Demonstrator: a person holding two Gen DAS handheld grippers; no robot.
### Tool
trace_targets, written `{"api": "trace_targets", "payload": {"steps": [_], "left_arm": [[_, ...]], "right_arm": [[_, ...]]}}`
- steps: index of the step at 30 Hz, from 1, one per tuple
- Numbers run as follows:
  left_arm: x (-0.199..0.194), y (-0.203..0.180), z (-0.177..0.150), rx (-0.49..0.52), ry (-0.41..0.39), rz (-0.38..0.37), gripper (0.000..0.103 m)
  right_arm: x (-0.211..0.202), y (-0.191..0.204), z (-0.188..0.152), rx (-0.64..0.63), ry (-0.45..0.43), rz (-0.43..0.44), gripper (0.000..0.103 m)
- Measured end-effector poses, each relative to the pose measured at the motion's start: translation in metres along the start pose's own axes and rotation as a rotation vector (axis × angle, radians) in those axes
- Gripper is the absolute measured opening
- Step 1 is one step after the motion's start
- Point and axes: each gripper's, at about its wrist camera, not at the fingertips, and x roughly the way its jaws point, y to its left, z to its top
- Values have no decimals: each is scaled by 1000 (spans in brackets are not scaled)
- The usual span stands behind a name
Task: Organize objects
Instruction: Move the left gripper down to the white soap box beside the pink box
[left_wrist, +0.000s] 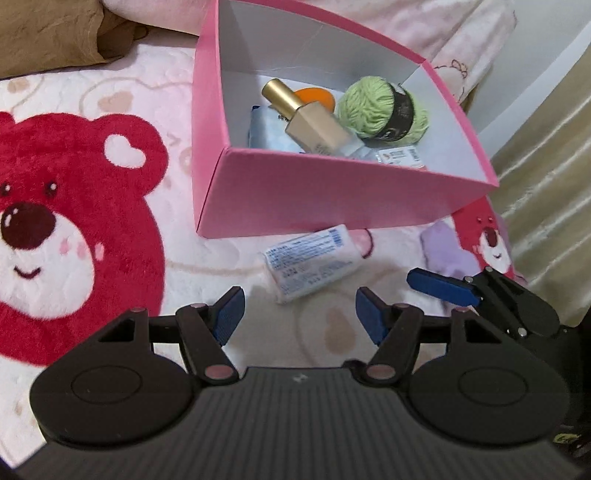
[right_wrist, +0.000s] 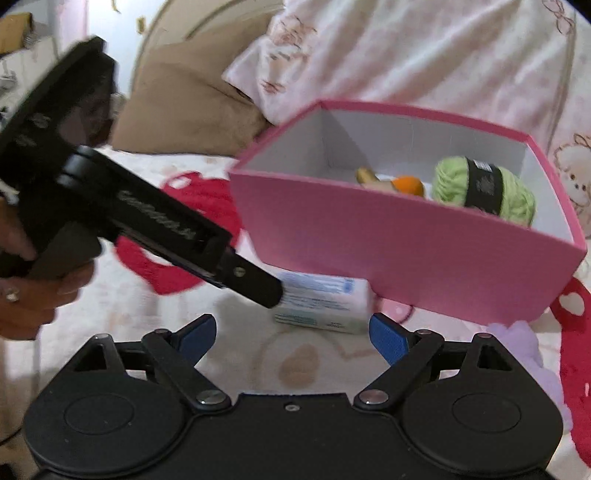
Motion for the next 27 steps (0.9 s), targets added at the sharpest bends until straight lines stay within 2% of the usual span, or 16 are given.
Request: {"api": "trace_targets", "payload": {"steps": [5,8,13,16,27], "left_arm": [[19,1,0,9,-33,10,62],[29,3,0,3,-42,4,49],[30,14,3,-30,-64,-34,37],[33,21,6,-67,-21,-48,36],[34,23,5,-88,-21,-73,35]], "right_arm": [[25,1,-9,-100,44,-62,92],[37,0,-13,-123,48,-78,92],[44,-9,-15,-57,37,-45,92],[46,-8,-12,-71,38,-42,92],[39,-4,-22,-63,16,-37,92]]}}
